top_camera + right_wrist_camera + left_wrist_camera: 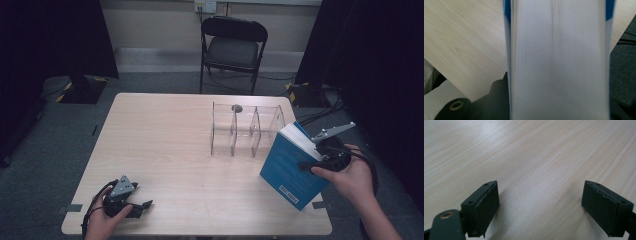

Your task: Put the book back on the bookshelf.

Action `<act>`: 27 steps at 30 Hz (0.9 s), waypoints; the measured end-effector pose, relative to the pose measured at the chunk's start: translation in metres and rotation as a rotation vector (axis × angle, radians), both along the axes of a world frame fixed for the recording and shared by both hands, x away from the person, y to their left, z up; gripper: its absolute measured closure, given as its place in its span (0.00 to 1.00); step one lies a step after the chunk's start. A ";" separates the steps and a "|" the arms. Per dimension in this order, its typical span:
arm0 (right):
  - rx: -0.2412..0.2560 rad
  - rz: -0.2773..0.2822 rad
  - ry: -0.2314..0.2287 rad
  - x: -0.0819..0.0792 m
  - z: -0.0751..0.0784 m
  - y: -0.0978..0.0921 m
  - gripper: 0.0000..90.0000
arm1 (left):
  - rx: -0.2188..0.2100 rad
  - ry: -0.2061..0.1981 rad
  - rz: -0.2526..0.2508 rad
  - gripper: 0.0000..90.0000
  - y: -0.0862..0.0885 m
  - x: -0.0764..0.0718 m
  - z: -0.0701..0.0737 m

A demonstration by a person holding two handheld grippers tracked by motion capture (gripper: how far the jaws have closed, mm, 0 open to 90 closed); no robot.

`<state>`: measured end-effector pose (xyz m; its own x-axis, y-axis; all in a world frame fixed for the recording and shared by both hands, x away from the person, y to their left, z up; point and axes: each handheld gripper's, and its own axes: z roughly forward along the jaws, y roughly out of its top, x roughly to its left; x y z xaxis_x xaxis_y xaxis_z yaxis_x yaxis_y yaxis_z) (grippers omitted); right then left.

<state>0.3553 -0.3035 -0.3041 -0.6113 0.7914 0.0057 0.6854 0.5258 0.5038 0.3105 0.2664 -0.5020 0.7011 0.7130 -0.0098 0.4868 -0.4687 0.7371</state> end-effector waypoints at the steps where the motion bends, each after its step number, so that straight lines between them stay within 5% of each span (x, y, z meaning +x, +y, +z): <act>1: 0.000 0.001 -0.002 0.000 0.000 0.000 0.67 | -0.006 0.000 0.004 0.16 0.000 0.000 0.000; 14: 0.011 0.018 -0.029 -0.003 0.000 0.002 0.68 | -0.006 0.001 0.004 0.16 0.000 0.000 0.000; 27: 0.062 -0.058 0.005 -0.001 0.004 0.000 0.69 | -0.004 0.001 0.003 0.16 0.000 0.000 0.000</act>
